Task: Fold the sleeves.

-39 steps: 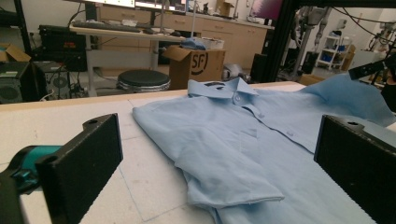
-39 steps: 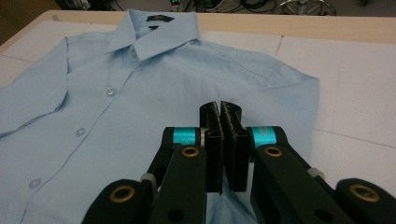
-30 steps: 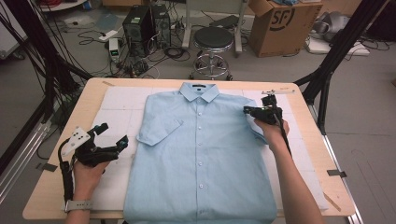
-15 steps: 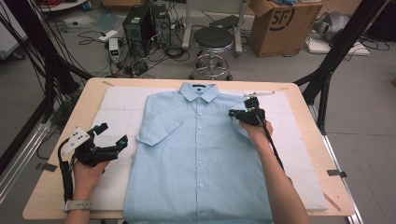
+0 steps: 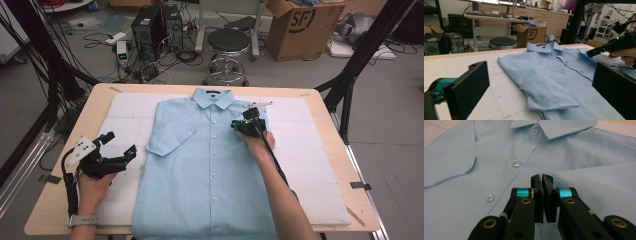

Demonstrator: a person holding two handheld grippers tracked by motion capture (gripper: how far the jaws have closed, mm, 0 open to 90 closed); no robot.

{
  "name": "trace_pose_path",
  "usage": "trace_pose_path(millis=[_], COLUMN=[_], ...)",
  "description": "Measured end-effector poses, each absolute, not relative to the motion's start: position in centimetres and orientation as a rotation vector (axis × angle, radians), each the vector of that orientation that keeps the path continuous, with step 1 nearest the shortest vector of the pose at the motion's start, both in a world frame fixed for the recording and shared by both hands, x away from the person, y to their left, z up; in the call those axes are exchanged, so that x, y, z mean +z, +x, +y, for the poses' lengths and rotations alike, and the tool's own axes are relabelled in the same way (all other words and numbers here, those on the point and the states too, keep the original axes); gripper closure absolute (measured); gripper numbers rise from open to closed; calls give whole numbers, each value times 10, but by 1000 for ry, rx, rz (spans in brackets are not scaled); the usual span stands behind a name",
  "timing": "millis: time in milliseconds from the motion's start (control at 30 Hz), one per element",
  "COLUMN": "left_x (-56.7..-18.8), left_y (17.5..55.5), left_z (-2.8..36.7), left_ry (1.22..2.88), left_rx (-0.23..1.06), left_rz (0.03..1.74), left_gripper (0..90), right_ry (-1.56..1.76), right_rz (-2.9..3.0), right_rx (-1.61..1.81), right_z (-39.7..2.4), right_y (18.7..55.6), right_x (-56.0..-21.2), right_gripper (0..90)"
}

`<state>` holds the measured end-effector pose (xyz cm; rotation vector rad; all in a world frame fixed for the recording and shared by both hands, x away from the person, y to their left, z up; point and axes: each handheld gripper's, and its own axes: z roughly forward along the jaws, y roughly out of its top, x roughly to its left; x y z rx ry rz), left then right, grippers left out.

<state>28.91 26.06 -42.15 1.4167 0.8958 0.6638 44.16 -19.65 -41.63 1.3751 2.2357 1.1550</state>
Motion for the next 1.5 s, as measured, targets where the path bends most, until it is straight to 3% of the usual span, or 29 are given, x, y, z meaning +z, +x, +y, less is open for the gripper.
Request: trace_pose_path(millis=[900, 933, 1033, 1100, 1167, 1200, 1233, 1333, 1500], left_x=[-425, -425, -425, -424, -423, -422, -422, -420, -416], left_y=[288, 288, 288, 288, 288, 288, 288, 289, 290], left_z=[262, 262, 262, 263, 264, 264, 265, 264, 260], left_ry=[1437, 1437, 1435, 1427, 1422, 1418, 1413, 1399, 1408], left_rx=[663, 663, 673, 673, 672, 674, 672, 680, 686], left_rz=[916, 916, 916, 918, 925, 931, 933, 933, 915], left_gripper=[17, 17, 17, 16, 17, 16, 16, 17, 16], right_ry=[1500, 1502, 1493, 1494, 1472, 1449, 1449, 1402, 1338], right_rz=[2166, 2163, 2156, 2155, 2143, 2135, 2135, 2116, 2087], right_rx=[1212, 1223, 1226, 1235, 1261, 1290, 1290, 1310, 1368], right_z=[-191, -192, -195, -196, -201, -206, -206, -215, -233], right_y=[447, 447, 446, 446, 446, 445, 445, 442, 432], right_x=[-436, -435, -430, -428, -423, -416, -416, -406, -391], right_gripper=[863, 841, 630, 580, 428, 302, 302, 147, 67])
